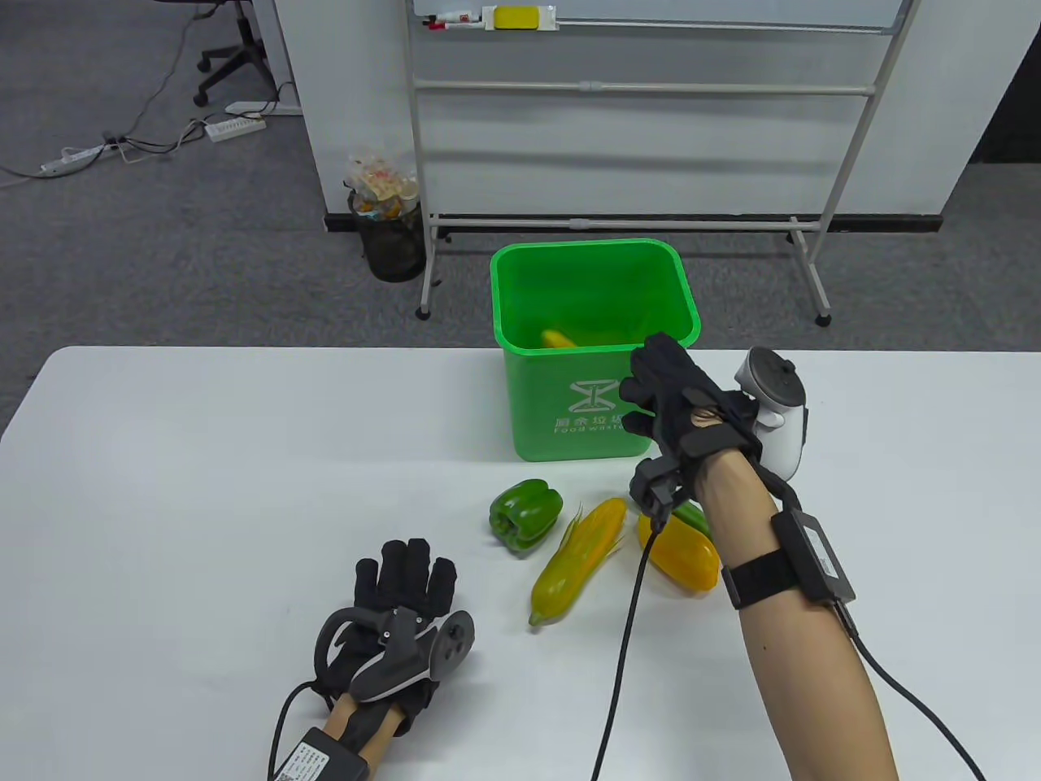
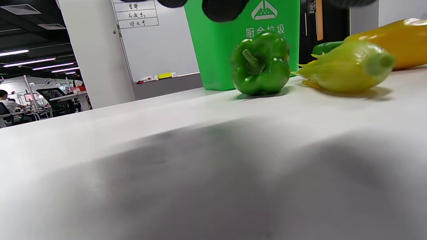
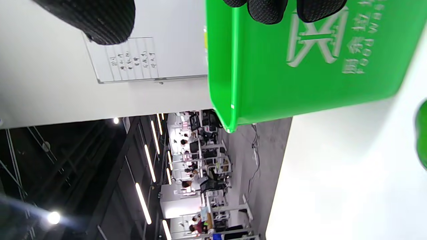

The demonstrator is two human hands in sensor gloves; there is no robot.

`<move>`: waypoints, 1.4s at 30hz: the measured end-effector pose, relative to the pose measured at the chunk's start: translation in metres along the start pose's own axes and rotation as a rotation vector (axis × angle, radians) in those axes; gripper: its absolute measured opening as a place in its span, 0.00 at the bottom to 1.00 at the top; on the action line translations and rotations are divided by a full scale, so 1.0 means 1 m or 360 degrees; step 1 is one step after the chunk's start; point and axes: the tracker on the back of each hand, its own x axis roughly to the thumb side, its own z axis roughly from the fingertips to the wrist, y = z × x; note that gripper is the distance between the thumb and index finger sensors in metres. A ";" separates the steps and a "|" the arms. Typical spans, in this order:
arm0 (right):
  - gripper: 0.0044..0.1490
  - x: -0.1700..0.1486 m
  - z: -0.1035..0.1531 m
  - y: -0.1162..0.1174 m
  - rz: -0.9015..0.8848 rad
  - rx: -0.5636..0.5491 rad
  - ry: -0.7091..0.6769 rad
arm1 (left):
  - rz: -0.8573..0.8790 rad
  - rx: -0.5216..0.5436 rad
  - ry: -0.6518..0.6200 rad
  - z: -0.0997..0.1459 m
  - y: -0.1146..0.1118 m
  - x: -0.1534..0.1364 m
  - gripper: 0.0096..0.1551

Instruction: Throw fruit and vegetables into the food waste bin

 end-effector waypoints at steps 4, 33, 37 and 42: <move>0.55 -0.004 0.014 -0.012 -0.0055 0.0024 -0.0124 | 0.0012 0.0021 -0.0010 0.000 0.004 0.005 0.51; 0.54 -0.105 0.168 -0.076 0.2718 -0.0427 -0.0577 | -0.0048 -0.0029 -0.0015 0.001 0.001 0.008 0.51; 0.53 -0.113 0.168 -0.094 0.2639 -0.0454 -0.0434 | -0.0032 -0.0043 -0.0003 0.001 0.001 0.008 0.51; 0.52 -0.114 0.173 -0.106 0.2587 -0.0478 -0.0382 | 0.0151 0.0077 0.0097 -0.016 0.027 -0.002 0.50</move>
